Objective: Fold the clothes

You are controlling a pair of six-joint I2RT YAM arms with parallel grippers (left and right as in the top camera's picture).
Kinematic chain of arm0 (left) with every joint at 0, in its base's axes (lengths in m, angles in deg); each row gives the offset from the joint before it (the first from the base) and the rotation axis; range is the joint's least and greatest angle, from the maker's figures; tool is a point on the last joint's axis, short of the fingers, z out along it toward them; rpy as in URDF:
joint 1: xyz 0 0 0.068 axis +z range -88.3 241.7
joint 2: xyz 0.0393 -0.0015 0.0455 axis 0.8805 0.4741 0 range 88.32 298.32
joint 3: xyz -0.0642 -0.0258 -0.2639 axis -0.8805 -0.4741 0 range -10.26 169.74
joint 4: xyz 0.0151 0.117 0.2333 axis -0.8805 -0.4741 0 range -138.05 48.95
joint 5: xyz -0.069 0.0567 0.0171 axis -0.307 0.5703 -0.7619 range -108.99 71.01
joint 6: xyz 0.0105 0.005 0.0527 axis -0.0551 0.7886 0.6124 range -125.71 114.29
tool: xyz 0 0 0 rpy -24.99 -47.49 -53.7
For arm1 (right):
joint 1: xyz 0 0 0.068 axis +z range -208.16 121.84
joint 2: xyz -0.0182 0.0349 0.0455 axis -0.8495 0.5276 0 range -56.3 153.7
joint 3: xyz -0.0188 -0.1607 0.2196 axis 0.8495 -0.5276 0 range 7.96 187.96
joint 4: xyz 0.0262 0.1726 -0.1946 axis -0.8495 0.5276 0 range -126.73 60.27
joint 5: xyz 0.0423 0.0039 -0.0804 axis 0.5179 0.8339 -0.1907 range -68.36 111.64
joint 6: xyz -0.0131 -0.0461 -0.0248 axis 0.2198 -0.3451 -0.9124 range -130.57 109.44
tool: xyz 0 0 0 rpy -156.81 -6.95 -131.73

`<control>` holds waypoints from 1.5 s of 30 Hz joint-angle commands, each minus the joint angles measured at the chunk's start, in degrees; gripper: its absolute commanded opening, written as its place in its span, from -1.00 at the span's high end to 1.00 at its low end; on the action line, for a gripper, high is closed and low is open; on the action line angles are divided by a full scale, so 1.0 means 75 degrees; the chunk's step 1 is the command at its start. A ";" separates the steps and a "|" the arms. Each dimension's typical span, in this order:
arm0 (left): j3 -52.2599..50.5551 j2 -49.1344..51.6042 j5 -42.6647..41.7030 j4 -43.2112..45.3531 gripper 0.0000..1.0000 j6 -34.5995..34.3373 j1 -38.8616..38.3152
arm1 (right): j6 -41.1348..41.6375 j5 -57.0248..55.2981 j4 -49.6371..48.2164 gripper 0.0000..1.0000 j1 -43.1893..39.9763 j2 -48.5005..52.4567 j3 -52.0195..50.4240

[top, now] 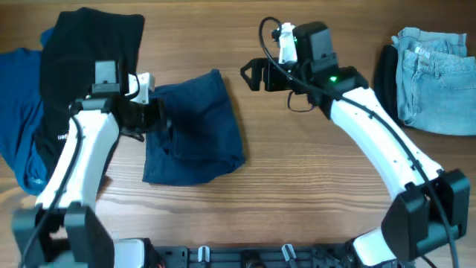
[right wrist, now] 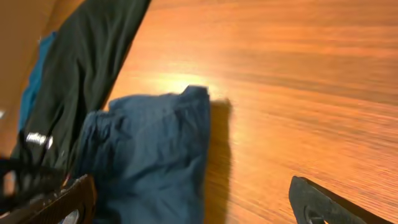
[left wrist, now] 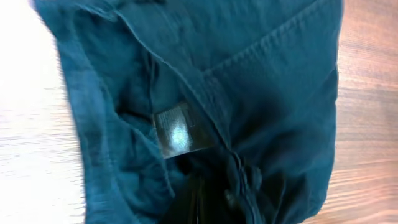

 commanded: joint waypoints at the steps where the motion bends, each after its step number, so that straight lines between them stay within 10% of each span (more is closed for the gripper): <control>1: -0.0003 0.0425 -0.0979 0.0341 0.92 -0.0073 -0.0029 | -0.0726 0.1332 0.0184 -1.00 0.0082 0.0697 0.0029; 11: -0.0003 0.0589 -0.1294 0.0734 0.91 0.0210 -0.0064 | -0.0866 0.1702 0.0085 -0.99 0.0067 0.1448 0.0029; 15: -0.0003 0.0589 -0.1332 0.0498 -0.05 0.0970 -0.0064 | -0.0930 0.1690 0.0087 -0.99 0.0067 0.1448 0.0029; 22: 0.0108 0.0586 -0.1335 0.0283 -0.48 -0.0574 0.0326 | -0.0927 0.1641 0.0052 -0.99 0.0067 0.1448 0.0029; 27: 0.0449 0.0589 -0.1335 -0.0219 -0.21 -0.2040 0.1064 | -0.0927 0.1550 0.0032 -0.99 0.0067 0.1448 0.0029; 41: 0.0446 0.1262 -0.1320 0.1043 -0.19 -0.2425 0.0076 | -0.0909 0.1346 0.0052 -1.00 0.0067 0.1451 -0.0015; 45: 0.0446 0.1912 -0.0979 0.0953 0.92 -0.2422 -0.0163 | -0.0909 0.1346 0.0140 -1.00 0.0067 0.1451 -0.0023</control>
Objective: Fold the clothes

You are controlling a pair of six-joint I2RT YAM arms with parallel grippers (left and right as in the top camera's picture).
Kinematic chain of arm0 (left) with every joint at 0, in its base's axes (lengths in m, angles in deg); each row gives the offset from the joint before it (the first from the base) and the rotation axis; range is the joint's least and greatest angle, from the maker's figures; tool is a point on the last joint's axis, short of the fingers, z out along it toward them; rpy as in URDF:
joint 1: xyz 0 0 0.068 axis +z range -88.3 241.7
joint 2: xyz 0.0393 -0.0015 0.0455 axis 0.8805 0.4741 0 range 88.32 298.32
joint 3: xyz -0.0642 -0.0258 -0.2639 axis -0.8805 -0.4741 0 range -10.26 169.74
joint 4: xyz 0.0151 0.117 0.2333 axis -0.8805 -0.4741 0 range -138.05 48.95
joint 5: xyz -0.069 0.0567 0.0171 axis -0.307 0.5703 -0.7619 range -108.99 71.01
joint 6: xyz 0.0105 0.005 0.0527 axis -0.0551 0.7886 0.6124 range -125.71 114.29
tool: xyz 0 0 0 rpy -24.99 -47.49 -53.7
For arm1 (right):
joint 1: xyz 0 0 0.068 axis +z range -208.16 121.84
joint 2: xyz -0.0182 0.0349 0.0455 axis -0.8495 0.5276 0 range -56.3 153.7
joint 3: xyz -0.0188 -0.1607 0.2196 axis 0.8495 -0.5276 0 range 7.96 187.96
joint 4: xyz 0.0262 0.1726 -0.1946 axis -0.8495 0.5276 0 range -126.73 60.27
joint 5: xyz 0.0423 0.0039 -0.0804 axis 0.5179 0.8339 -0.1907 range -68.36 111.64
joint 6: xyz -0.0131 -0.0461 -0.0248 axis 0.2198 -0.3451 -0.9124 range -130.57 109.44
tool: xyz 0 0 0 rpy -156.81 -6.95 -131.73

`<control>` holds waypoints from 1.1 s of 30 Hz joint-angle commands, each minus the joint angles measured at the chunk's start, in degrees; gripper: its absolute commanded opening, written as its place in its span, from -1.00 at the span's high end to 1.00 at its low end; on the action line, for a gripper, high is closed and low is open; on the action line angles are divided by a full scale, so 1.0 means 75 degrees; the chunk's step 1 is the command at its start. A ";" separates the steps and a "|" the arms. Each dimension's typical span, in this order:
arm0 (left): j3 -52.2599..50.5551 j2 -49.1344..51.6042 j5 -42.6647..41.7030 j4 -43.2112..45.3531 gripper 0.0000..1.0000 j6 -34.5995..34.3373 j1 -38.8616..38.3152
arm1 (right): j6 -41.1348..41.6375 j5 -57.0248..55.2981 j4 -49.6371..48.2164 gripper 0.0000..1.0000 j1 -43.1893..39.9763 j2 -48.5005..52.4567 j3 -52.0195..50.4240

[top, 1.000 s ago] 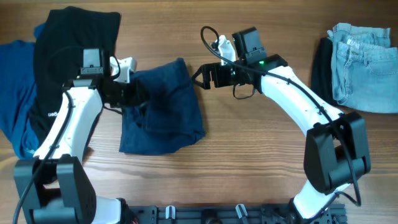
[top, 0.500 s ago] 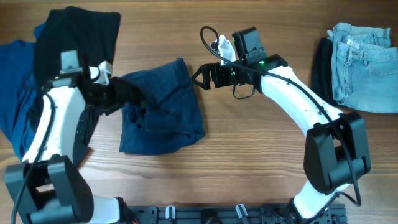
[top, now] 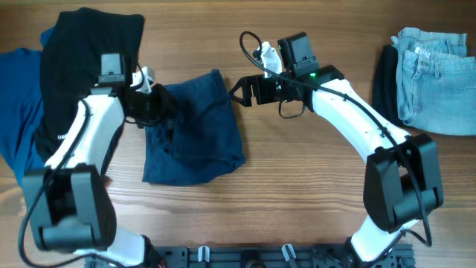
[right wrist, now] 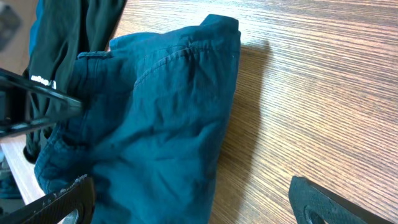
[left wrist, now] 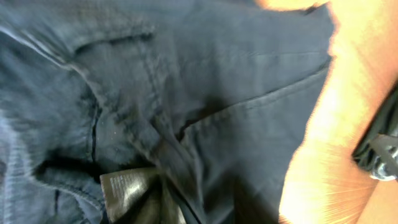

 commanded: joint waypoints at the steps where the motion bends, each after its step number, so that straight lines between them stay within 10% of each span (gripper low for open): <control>1: 0.0125 0.0717 0.0373 -0.0219 0.92 -0.0029 -0.0219 | -0.0166 -0.0079 0.0079 -0.99 0.0012 0.0087 -0.0015; 6: 0.0125 0.0924 0.1612 -0.0953 0.92 0.0003 -0.0224 | -0.0379 0.0114 0.0102 -0.99 0.0012 0.0618 -0.0015; 17: 0.0125 0.0924 0.2349 -0.1221 0.92 0.0192 -0.0224 | -0.4858 0.1786 0.1113 -0.98 0.0105 0.1119 -0.0015; 21: 0.0125 0.0924 0.2349 -0.1416 0.92 0.0198 -0.0224 | -0.4307 0.2031 0.0723 -0.98 0.0376 0.1131 -0.0012; 33: 0.0125 0.0924 0.2343 -0.1268 0.92 0.0189 -0.0224 | -0.1784 0.1859 -0.0851 0.85 0.1282 0.1131 -0.0012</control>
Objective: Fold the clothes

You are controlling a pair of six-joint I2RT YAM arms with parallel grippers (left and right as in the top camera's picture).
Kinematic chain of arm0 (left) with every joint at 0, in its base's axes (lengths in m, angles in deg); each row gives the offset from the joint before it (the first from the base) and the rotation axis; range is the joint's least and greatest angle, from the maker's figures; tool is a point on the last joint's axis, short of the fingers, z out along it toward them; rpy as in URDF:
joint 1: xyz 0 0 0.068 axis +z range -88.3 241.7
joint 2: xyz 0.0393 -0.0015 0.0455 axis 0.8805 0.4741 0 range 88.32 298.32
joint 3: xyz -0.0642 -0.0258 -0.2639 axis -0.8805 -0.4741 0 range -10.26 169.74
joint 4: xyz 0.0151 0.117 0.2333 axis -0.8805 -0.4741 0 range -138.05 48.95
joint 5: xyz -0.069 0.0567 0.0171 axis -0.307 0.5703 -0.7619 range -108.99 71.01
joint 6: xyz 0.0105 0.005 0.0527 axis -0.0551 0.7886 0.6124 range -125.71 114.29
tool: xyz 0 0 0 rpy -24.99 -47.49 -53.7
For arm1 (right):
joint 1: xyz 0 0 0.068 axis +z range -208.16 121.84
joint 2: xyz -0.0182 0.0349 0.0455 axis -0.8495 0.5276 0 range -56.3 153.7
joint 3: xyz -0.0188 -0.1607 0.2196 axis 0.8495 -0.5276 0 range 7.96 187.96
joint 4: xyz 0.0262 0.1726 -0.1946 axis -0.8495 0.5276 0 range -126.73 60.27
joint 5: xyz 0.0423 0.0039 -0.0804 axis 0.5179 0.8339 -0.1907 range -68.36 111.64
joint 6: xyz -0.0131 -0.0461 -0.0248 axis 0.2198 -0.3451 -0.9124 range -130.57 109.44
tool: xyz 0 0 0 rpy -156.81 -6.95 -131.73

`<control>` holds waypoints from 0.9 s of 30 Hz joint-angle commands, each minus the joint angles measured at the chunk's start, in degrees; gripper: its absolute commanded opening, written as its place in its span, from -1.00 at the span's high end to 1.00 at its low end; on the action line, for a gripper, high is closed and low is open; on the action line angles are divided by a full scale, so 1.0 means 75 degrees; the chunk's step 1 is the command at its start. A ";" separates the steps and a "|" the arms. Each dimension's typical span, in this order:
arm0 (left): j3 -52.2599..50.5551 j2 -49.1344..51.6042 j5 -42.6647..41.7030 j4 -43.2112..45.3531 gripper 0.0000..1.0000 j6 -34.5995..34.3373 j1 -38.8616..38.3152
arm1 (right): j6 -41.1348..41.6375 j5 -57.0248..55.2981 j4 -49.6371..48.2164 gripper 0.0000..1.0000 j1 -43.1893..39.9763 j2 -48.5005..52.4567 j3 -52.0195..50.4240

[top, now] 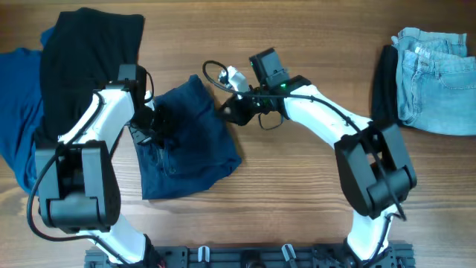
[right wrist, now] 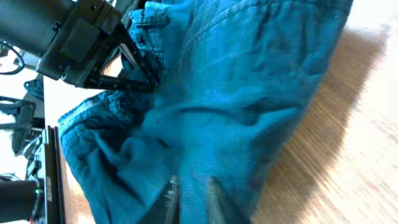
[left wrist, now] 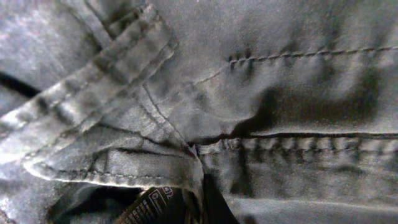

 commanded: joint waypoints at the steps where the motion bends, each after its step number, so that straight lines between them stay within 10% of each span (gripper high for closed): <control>1: 0.0096 0.0050 0.0184 0.0082 0.92 0.0114 -0.0023 | 0.0574 -0.0047 -0.0195 0.90 0.0449 0.0058 0.0023; 15: 0.0096 0.0050 0.0184 -0.0032 0.92 0.0090 -0.0023 | 0.3981 -0.1102 -0.0740 0.92 0.0498 0.1288 0.0023; 25: -0.0504 0.0050 0.1198 -0.0318 0.91 0.0064 0.0137 | 0.4371 -0.0886 -0.0871 0.91 0.0321 0.1615 0.0023; 27: -0.0542 0.0050 0.1183 -0.0329 0.31 0.0061 0.0289 | 0.4368 -0.0790 -0.0930 0.92 0.0321 0.1615 0.0023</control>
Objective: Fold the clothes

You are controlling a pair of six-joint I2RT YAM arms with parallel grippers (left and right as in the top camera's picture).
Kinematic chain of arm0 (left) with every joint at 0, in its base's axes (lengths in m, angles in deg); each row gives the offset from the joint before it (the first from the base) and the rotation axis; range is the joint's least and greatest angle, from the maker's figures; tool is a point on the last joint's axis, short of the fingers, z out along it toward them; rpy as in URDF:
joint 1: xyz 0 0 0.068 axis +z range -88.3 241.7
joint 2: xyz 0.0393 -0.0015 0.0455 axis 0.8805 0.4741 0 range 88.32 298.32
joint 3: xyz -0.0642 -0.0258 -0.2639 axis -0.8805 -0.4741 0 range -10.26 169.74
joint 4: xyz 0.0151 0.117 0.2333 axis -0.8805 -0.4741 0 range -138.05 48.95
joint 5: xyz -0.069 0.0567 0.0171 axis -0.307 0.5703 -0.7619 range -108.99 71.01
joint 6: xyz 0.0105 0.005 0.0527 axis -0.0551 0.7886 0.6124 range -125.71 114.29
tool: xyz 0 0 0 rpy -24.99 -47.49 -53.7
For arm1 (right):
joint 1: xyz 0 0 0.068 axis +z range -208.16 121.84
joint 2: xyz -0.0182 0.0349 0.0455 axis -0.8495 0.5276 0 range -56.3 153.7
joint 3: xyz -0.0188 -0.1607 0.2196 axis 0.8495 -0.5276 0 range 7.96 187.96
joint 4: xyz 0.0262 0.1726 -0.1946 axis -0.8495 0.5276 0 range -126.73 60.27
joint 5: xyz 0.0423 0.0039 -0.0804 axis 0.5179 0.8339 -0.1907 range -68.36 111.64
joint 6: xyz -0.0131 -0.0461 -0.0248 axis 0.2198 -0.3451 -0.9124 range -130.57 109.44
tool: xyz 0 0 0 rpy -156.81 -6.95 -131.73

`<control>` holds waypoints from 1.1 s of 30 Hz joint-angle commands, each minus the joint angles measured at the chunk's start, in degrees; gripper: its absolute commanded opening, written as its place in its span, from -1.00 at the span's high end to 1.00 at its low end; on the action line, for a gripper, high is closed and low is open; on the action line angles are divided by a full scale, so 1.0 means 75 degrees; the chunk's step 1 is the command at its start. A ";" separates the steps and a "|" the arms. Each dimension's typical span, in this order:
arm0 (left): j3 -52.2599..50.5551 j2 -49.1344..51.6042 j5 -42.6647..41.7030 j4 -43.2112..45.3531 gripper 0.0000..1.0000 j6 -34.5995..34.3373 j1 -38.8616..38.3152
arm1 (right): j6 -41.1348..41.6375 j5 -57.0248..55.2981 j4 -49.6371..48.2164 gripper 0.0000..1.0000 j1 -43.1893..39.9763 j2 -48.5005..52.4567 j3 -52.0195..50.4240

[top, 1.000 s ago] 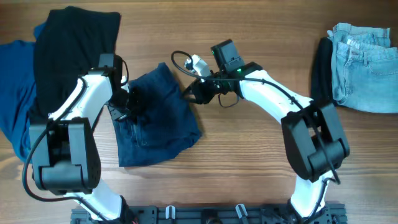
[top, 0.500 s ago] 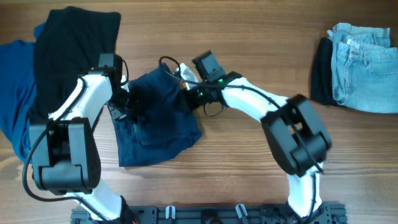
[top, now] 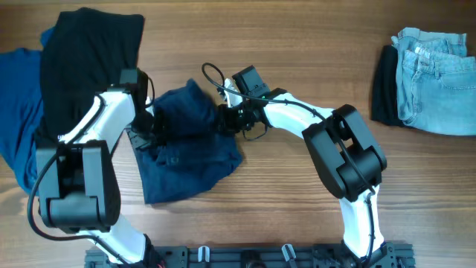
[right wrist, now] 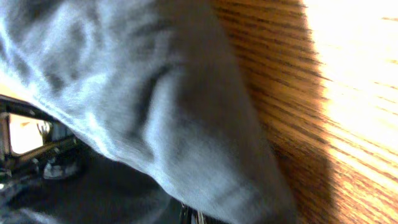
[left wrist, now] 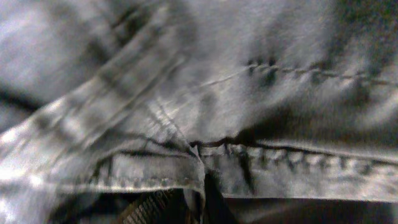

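A dark blue denim garment (top: pixel 190 152) lies crumpled left of centre on the wooden table (top: pixel 297 201). Its upper part is bunched up between the two grippers. My left gripper (top: pixel 154 123) sits at the garment's left edge. In the left wrist view the denim seams (left wrist: pixel 249 93) fill the frame, and the left gripper (left wrist: pixel 200 208) is shut on a fold of them. My right gripper (top: pixel 223 119) is at the garment's upper right edge. The right wrist view shows the cloth (right wrist: pixel 155 112) draped over the right gripper (right wrist: pixel 189 216), which is shut on it.
A black garment (top: pixel 82 59) lies over a bright blue one (top: pixel 18 97) at the far left. Folded light blue jeans (top: pixel 431 74) sit at the far right beside a black item (top: pixel 383 82). Bare wood (right wrist: pixel 336 124) shows right of the cloth.
My right gripper has shifted a little left and lower, still holding the garment's right edge. The cloth between the grippers is more bunched. The left gripper stays where it was.
First my left gripper was at the garment's left edge and my right one hung open over bare table to its right. Then the right gripper, still open, was close to the top right corner. Later both were shut on the cloth, which now sits bunched and skewed.
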 commanded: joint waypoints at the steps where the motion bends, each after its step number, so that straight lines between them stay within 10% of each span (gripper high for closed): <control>1: -0.0280 0.0050 0.0758 -0.0125 -0.18 0.0026 0.0364 | 0.0082 -0.0192 -0.0073 0.91 -0.0119 0.0213 0.0023; 6: 0.0187 -0.0096 -0.0006 -0.0385 -1.00 0.0087 0.0723 | 0.0134 -0.0134 -0.0099 0.91 -0.0140 0.0213 0.0023; 16: 0.1950 -0.2984 -0.0114 -0.0804 -1.00 0.0085 0.0720 | -0.0035 0.0385 -0.0090 0.91 -0.0941 0.0213 0.0230; 22: 0.1950 -0.3264 -0.0117 -0.0825 -0.99 0.0087 0.0717 | -0.2154 0.0280 0.1358 0.91 -0.1408 0.0195 0.1177; 26: 0.1950 -0.3121 -0.0114 -0.0831 -0.99 0.0093 0.0717 | -0.4293 0.0044 0.3567 -0.18 -0.1425 0.0195 0.2130; 33: 0.1950 -0.3107 -0.0082 -0.0854 -1.00 0.0493 0.0726 | -0.5115 0.0673 0.4733 -0.96 -0.1099 0.0236 0.2157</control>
